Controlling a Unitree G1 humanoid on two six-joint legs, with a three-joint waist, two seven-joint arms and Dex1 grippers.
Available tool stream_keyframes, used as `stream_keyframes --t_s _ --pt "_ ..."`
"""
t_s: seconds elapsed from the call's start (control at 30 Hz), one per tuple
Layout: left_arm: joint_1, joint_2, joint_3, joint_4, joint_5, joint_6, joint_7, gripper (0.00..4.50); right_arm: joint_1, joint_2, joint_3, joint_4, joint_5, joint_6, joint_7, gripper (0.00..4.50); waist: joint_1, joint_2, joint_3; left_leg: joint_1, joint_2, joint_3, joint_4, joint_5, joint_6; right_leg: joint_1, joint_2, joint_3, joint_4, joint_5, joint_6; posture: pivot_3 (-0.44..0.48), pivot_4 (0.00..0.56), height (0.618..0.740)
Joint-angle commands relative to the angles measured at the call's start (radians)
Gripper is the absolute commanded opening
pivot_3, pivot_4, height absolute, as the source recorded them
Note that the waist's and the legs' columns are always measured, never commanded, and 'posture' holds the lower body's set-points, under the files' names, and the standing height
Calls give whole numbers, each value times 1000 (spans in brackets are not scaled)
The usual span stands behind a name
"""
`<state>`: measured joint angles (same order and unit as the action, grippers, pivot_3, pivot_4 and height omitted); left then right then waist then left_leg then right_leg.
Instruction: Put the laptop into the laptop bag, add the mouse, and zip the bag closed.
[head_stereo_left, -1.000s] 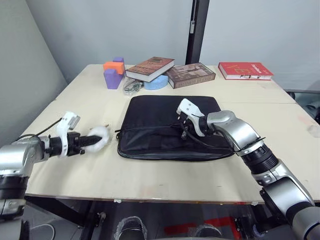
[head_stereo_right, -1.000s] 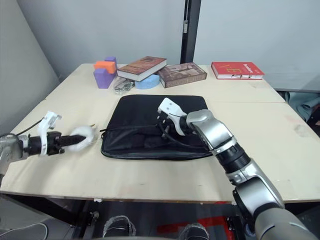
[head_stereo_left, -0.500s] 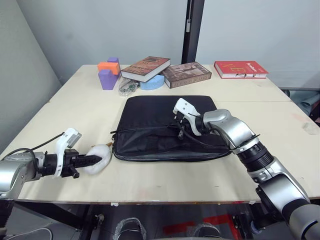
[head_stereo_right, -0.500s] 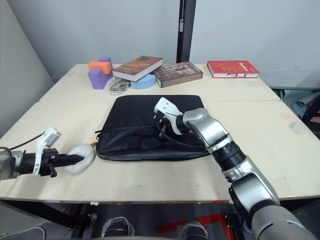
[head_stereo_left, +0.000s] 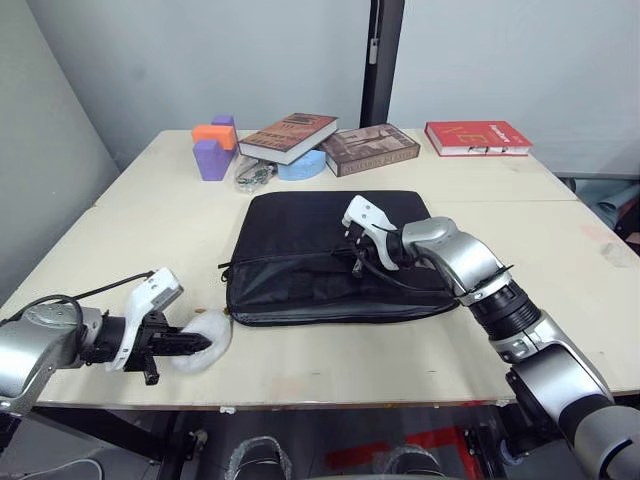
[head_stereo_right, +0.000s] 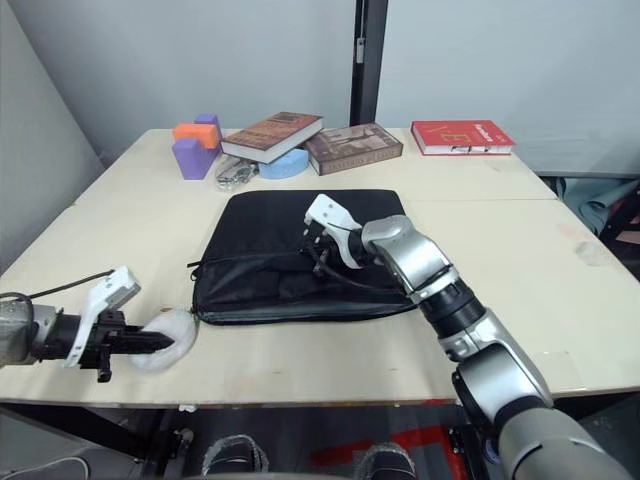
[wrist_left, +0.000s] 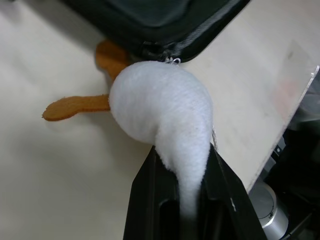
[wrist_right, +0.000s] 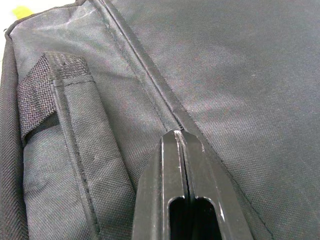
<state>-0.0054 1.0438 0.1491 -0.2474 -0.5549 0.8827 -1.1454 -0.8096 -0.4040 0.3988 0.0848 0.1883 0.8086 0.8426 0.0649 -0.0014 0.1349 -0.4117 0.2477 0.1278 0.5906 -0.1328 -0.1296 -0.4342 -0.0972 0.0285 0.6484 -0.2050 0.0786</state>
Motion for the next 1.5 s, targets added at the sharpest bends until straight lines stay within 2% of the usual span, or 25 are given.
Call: stream_keyframes --t_s 0.03,0.13,0.47,0.8,0.9,1.17,1.3,1.5 --pt "-4 19 -48 -83 7 -20 -8 48 24 -6 37 75 -51 27 -18 0 0 0 0 0 0 0 0 0 0 0 0 0 0 0 0 0 150 725" --pt "-15 19 -87 -115 26 -31 6 48 23 -5 37 78 -52 26 -18 0 0 0 0 0 0 0 0 0 0 0 0 0 0 0 0 0 150 725" --pt "-143 -68 -264 -218 58 -35 75 48 19 -7 38 81 -57 26 -21 0 2 -1 -5 1 0 1 0 0 0 0 0 1 1 0 0 0 150 725" --pt "-292 -163 -409 -166 105 -61 53 48 17 -11 27 76 -65 33 -19 0 10 0 -11 1 0 2 0 0 0 1 -1 1 1 0 0 0 150 725" --pt "-352 -212 -478 -138 127 -91 27 48 20 -14 26 69 -66 39 -18 0 15 0 -12 1 0 2 0 0 0 1 -1 1 1 0 0 0 150 725" --pt "-460 -335 -564 -21 159 -150 -26 48 17 -23 22 60 -65 52 -18 0 19 0 -12 1 0 3 1 0 -1 1 -1 1 1 0 0 0 150 725" --pt "-504 -396 -597 49 179 -181 -58 48 18 -28 22 52 -63 60 -19 0 23 0 -12 1 0 3 1 0 -1 1 -1 2 0 0 0 0 150 725" --pt "-544 -489 -590 131 159 -202 -86 48 21 -29 15 37 -57 77 -24 0 28 0 -12 1 0 3 1 1 -1 1 -1 2 0 0 0 0 150 725"
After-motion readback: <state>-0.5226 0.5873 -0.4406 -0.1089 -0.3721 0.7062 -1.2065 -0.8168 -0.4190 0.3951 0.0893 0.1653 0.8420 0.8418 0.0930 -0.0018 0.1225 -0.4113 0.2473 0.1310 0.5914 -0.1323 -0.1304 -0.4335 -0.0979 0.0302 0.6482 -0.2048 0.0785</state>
